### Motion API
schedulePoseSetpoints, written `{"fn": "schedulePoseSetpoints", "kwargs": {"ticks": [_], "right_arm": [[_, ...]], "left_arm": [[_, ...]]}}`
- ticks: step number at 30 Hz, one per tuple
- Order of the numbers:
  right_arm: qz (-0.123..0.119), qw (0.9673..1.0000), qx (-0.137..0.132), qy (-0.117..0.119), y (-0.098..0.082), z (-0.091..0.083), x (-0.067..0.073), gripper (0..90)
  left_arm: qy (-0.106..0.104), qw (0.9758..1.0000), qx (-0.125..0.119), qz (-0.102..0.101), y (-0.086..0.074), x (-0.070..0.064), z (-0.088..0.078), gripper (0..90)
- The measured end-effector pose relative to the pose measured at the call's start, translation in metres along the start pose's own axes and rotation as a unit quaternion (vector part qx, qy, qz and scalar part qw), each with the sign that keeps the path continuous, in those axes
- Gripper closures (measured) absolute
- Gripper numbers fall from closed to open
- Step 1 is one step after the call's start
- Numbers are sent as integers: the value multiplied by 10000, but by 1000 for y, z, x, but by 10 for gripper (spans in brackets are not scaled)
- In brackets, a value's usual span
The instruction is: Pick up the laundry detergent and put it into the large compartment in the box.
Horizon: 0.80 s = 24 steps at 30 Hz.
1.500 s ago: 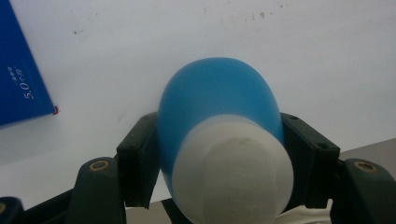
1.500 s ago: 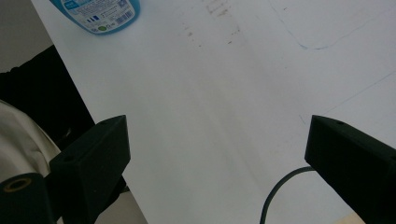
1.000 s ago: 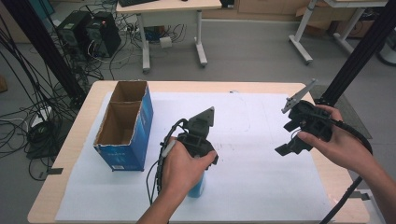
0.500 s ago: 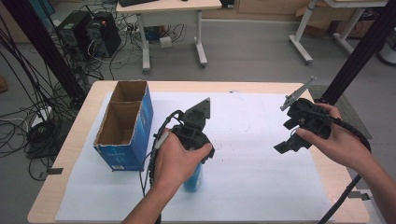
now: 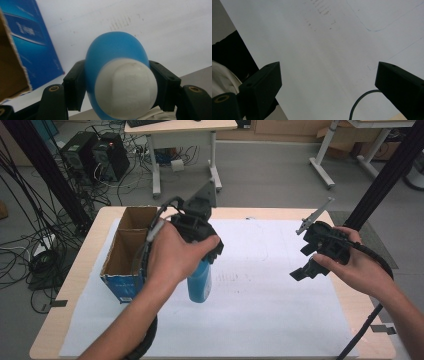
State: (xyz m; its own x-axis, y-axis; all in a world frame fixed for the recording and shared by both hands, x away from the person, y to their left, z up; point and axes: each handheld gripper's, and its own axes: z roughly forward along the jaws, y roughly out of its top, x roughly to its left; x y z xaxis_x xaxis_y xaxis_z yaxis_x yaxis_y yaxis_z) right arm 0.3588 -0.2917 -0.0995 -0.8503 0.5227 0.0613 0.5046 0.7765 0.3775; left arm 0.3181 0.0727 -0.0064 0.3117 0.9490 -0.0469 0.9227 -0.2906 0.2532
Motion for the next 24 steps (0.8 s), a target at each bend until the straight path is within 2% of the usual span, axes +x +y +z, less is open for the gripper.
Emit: {"fn": "schedulePoseSetpoints", "kwargs": {"ticks": [3,8,18,24], "right_arm": [[36,10000,-27,18,0,0,-2,67],[63,10000,-18,23,2,1,-4,67],[68,10000,-11,21,6,1,-8,68],[63,10000,-13,41,7,2,-10,67]], "left_arm": [[8,9999,-102,-34,5,7,-18,374],[-2,9995,-249,-203,14,22,-44,374],[270,9979,-437,-402,28,36,-91,374],[375,9965,-512,-551,32,49,-109,374]]}}
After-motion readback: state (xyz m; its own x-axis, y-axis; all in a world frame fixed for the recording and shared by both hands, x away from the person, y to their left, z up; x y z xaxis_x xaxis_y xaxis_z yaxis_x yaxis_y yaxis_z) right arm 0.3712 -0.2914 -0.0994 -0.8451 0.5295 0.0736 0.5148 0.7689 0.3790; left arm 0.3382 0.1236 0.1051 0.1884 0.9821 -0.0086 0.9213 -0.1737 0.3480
